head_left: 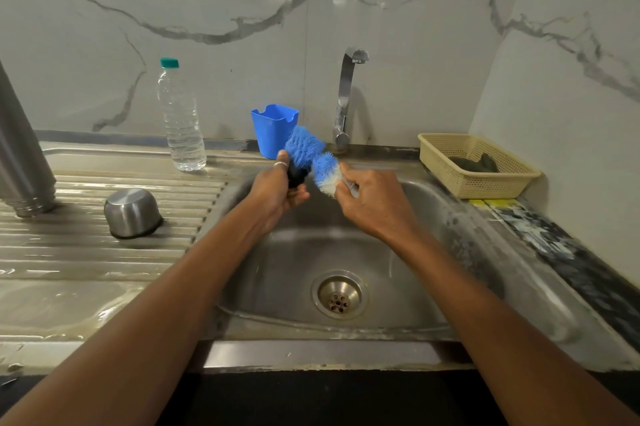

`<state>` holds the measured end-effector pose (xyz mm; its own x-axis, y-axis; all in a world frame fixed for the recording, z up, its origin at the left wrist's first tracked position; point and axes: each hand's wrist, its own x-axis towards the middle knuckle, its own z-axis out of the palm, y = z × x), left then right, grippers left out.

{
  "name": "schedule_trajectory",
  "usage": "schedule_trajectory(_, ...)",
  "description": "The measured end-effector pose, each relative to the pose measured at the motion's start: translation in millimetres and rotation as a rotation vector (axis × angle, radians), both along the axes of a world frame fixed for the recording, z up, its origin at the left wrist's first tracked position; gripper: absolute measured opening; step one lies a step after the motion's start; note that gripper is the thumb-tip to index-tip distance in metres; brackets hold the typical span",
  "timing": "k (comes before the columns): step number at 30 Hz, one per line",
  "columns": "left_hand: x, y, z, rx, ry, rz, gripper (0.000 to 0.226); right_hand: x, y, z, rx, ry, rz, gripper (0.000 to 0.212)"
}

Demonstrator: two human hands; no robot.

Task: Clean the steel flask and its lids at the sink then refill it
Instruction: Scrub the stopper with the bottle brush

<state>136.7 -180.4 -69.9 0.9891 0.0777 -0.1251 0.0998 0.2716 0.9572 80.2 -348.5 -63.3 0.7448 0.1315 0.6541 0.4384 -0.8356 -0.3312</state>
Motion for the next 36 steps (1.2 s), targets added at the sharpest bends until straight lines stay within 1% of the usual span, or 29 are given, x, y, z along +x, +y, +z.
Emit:
schedule_trajectory(3, 4.3, 11.1, -3.7, 0.017, 0.032, 0.034, 0.04, -4.6, -4.6, -0.4, -0.018, 0.015, 0.003, 0.039)
schedule_trajectory(8, -4.6, -5.2, -1.7, -0.001, 0.012, -0.067, 0.047, -1.9, 0.7, 1.3, 0.002, 0.0, -0.02, 0.032)
schedule_trajectory(12, -0.7, -1.4, -2.9, -0.012, 0.03, -0.043, 0.052, -4.2, -1.6, 0.6, 0.0, -0.006, -0.003, 0.034)
schedule_trajectory(16, 3.4, 4.8, -6.5, -0.035, 0.046, -0.013, 0.046, -3.3, -1.0, -0.2, -0.018, 0.015, 0.019, 0.034)
schedule_trajectory(23, 4.8, 5.9, -5.0, -0.118, -0.014, 0.025, 0.035, -0.7, -2.1, -2.3, -0.013, 0.015, 0.012, 0.033)
schedule_trajectory(25, 4.6, 5.5, -4.2, -0.147, -0.039, -0.006, 0.029, 0.5, -1.9, -2.5, -0.015, 0.017, -0.007, 0.033)
schedule_trajectory(28, 2.2, 5.7, -2.7, -0.145, -0.056, -0.138, 0.035, 1.4, -4.3, -2.5, 0.003, 0.024, -0.017, 0.032)
schedule_trajectory(30, 1.8, 6.8, -4.1, -0.174, -0.084, -0.179, 0.037, 2.5, -7.2, -2.3, 0.027, 0.018, -0.026, 0.03)
schedule_trajectory(33, 4.9, 9.4, -3.8, -0.251, -0.129, -0.106, 0.037, 3.7, -10.7, -1.0, 0.067, 0.02, -0.039, 0.029)
schedule_trajectory(36, 11.2, 23.8, -1.4, -0.335, -0.135, -0.014, 0.038, 0.7, -6.9, -2.0, 0.087, 0.038, -0.01, 0.032)
